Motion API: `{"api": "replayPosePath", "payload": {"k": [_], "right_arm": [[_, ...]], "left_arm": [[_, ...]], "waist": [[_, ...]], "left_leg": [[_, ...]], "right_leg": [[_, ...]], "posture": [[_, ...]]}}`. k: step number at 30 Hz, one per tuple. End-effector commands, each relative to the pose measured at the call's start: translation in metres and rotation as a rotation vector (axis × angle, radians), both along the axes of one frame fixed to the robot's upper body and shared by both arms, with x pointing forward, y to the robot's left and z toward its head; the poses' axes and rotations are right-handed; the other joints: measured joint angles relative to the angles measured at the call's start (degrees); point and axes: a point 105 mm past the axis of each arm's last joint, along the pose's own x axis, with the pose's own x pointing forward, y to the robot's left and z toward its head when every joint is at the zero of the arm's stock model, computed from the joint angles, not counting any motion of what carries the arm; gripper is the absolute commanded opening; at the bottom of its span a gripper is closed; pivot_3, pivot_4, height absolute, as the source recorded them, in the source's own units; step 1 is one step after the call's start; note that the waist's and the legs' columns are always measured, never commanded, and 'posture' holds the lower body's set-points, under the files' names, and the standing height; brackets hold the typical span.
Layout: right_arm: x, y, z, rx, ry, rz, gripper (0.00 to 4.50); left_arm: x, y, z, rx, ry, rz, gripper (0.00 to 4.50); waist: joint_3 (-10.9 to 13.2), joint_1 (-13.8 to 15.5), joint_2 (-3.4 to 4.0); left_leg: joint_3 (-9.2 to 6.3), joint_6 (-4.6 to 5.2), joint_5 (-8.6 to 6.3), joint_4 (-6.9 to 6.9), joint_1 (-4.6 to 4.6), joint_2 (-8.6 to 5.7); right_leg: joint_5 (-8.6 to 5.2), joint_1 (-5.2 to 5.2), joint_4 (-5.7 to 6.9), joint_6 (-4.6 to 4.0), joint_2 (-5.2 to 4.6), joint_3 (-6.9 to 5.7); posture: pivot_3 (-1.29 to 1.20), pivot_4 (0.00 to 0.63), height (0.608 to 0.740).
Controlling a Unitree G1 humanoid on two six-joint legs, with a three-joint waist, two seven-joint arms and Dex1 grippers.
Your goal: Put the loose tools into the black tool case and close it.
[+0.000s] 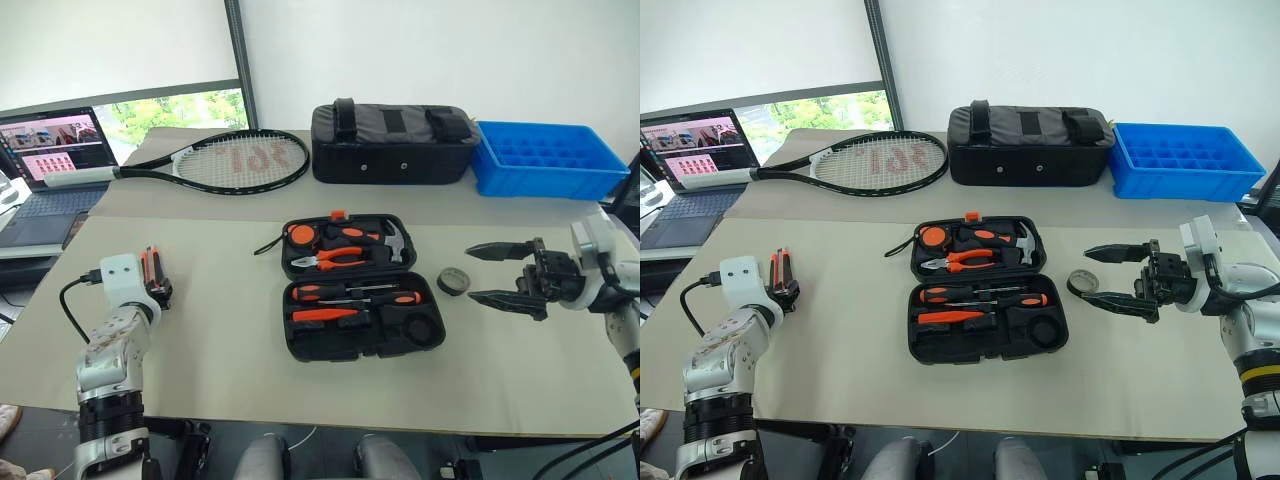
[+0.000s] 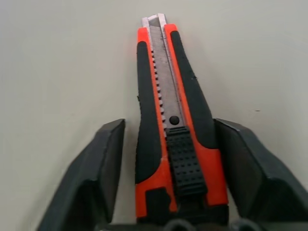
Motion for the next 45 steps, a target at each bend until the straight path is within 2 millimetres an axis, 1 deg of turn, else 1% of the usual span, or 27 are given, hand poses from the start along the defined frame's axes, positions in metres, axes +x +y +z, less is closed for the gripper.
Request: {"api": "replayPosePath", "payload": {"k": [1,2,5,6,7,8,9,11,12,13,14,16,19,21,22,23,26,28,30,35,36,40,45], "right_arm": [[-0.007,-0.003,0.012,0.003,-0.043,0.044,4.50],[-0.008,-0.003,0.012,0.004,-0.044,0.044,4.50],[-0.009,-0.003,0.012,0.004,-0.044,0.044,4.50],[-0.009,-0.003,0.012,0.003,-0.043,0.044,4.50],[-0.010,-0.004,0.012,0.003,-0.042,0.044,4.50],[-0.010,-0.004,0.012,0.002,-0.042,0.044,4.50],[-0.010,-0.004,0.012,0.001,-0.042,0.044,4.50],[-0.011,-0.005,0.010,-0.017,-0.040,0.044,4.50],[-0.012,-0.005,0.009,-0.024,-0.038,0.047,4.50],[-0.013,-0.005,0.008,-0.027,-0.037,0.049,4.50],[-0.014,-0.004,0.008,-0.027,-0.038,0.053,4.50],[-0.015,-0.004,0.007,-0.029,-0.037,0.057,4.50],[-0.017,-0.004,0.005,-0.035,-0.037,0.059,4.50],[-0.019,-0.005,0.005,-0.037,-0.038,0.057,4.50],[-0.020,-0.006,0.004,-0.037,-0.038,0.056,4.50],[-0.020,-0.006,0.004,-0.037,-0.039,0.056,4.50],[-0.023,-0.006,0.004,-0.037,-0.041,0.056,4.50],[-0.025,-0.007,0.004,-0.036,-0.043,0.054,4.50],[-0.028,-0.010,0.004,-0.039,-0.041,0.048,4.50],[-0.031,-0.013,0.005,-0.043,-0.042,0.037,4.50],[-0.032,-0.013,0.005,-0.043,-0.043,0.035,4.50],[-0.033,-0.014,0.005,-0.044,-0.045,0.032,4.50],[-0.033,-0.014,0.006,-0.045,-0.046,0.032,4.50]], "left_arm": [[-0.004,0.012,0.006,0.016,-0.038,0.049,1.79],[-0.002,0.012,0.012,0.035,-0.068,0.039,1.79],[0.011,-0.007,0.045,0.140,-0.209,-0.137,1.79],[0.015,-0.022,0.061,0.210,-0.265,-0.277,1.79],[0.016,-0.034,0.069,0.257,-0.294,-0.375,1.79],[0.016,-0.045,0.076,0.302,-0.317,-0.472,1.79],[0.015,-0.051,0.078,0.328,-0.329,-0.529,1.79],[0.013,-0.075,0.092,0.398,-0.378,-0.746,1.79],[0.012,-0.093,0.105,0.399,-0.421,-0.862,1.79],[0.009,-0.111,0.112,0.424,-0.440,-0.987,1.79],[0.003,-0.129,0.113,0.456,-0.437,-1.119,1.79],[-0.012,-0.157,0.105,0.494,-0.401,-1.337,1.79],[-0.033,-0.190,0.095,0.494,-0.365,-1.574,1.79],[-0.049,-0.216,0.086,0.491,-0.333,-1.735,1.79],[-0.054,-0.222,0.084,0.493,-0.322,-1.775,1.79],[-0.059,-0.232,0.077,0.493,-0.290,-1.827,1.79],[-0.067,-0.249,0.063,0.481,-0.227,-1.893,1.79],[-0.066,-0.255,0.053,0.459,-0.170,-1.882,1.79],[-0.065,-0.258,0.043,0.485,-0.114,-1.870,1.79],[-0.065,-0.263,0.031,0.498,-0.024,-1.859,1.79],[-0.069,-0.266,0.028,0.488,-0.005,-1.878,1.79],[-0.074,-0.274,0.023,0.472,0.014,-1.916,1.79],[-0.076,-0.277,0.022,0.461,0.035,-1.939,1.79]], "waist": [[0.0,0.0,0.00],[0.0,0.0,0.00],[0.0,0.1,-0.03],[0.1,0.2,-0.09],[0.1,0.3,-0.12],[0.1,0.3,-0.11],[0.1,0.4,-0.11],[0.0,0.7,-0.06],[0.0,0.9,-0.02],[0.0,1.2,0.01],[0.1,1.5,0.00],[0.0,1.6,0.02],[0.0,1.6,0.16],[0.0,1.5,0.17],[0.0,1.4,0.18],[0.0,1.3,0.19],[0.0,1.3,0.12],[0.1,1.3,0.09],[0.1,1.2,0.04],[0.2,1.3,0.02],[0.2,1.4,0.02],[0.1,1.5,0.07],[0.1,1.5,0.07]], "left_leg": [[0.00,0.00,0.00,0.00,0.00,0.00],[0.00,0.00,0.00,-0.01,0.00,0.00],[0.01,-0.01,0.01,-0.01,-0.02,-0.01],[0.01,-0.03,0.02,-0.01,-0.04,-0.01],[-0.01,-0.05,0.03,-0.01,-0.08,-0.01],[-0.01,-0.07,0.04,-0.02,-0.13,-0.01],[0.00,-0.09,0.05,-0.07,-0.13,-0.01],[0.02,-0.11,0.06,-0.24,-0.09,-0.04],[0.05,-0.10,0.06,-0.31,-0.08,-0.05],[0.07,-0.10,0.06,-0.36,-0.07,-0.05],[0.08,-0.10,0.06,-0.39,-0.08,-0.04],[0.10,-0.09,0.07,-0.39,-0.15,0.01],[0.19,-0.08,0.06,-0.52,-0.20,-0.02],[0.20,-0.05,0.05,-0.52,-0.32,-0.01],[0.20,-0.04,0.05,-0.51,-0.34,0.00],[0.20,-0.04,0.05,-0.50,-0.41,0.00],[0.20,-0.03,0.05,-0.43,-0.43,-0.02],[0.20,-0.03,0.06,-0.36,-0.42,-0.02],[0.20,-0.03,0.06,-0.28,-0.42,-0.03],[0.19,-0.03,0.06,-0.26,-0.41,-0.03],[0.19,-0.03,0.06,-0.26,-0.41,-0.02],[0.18,-0.03,0.06,-0.19,-0.40,-0.04],[0.17,-0.02,0.06,-0.19,-0.40,-0.05]], "right_leg": [[0.00,0.00,0.00,0.00,0.00,0.00],[0.00,0.00,0.00,0.00,0.00,0.00],[0.00,0.00,-0.02,0.00,0.00,-0.01],[0.01,-0.01,-0.05,-0.01,0.01,-0.06],[0.03,-0.01,-0.09,-0.04,0.01,-0.14],[0.04,-0.04,-0.12,-0.07,0.01,-0.16],[0.05,-0.04,-0.16,-0.09,-0.02,-0.16],[0.05,-0.04,-0.22,-0.09,-0.12,-0.16],[0.05,-0.03,-0.24,-0.09,-0.14,-0.15],[0.05,-0.04,-0.27,-0.09,-0.15,-0.14],[0.05,-0.04,-0.29,-0.10,-0.15,-0.17],[0.04,-0.08,-0.33,-0.10,-0.13,-0.27],[0.04,-0.07,-0.44,-0.10,-0.18,-0.17],[0.04,-0.08,-0.47,-0.10,-0.12,-0.19],[0.04,-0.10,-0.48,-0.10,-0.08,-0.18],[0.04,-0.10,-0.47,-0.10,-0.06,-0.16],[0.03,-0.09,-0.41,-0.11,0.04,-0.12],[0.03,-0.07,-0.36,-0.10,0.07,-0.09],[0.02,-0.07,-0.31,-0.09,0.07,-0.04],[0.02,-0.07,-0.29,-0.09,0.08,-0.03],[0.02,-0.07,-0.29,-0.09,0.08,-0.04],[0.02,-0.07,-0.30,-0.08,0.07,-0.04],[0.02,-0.07,-0.29,-0.08,0.08,-0.04]], "posture": [[0.00,0.150,0.708],[0.00,0.150,0.708],[0.00,0.150,0.708],[0.00,0.150,0.708],[0.00,0.150,0.708],[0.00,0.150,0.708],[0.00,0.150,0.708],[0.00,0.150,0.708],[0.00,0.150,0.708],[0.00,0.150,0.708],[0.00,0.150,0.708],[0.00,0.150,0.708],[0.00,0.150,0.708],[0.00,0.150,0.708],[0.00,0.150,0.708],[0.00,0.150,0.708],[0.00,0.150,0.708],[0.00,0.150,0.708],[0.00,0.150,0.708],[0.00,0.150,0.708],[0.00,0.150,0.708],[0.00,0.150,0.708],[0.00,0.150,0.708]]}}
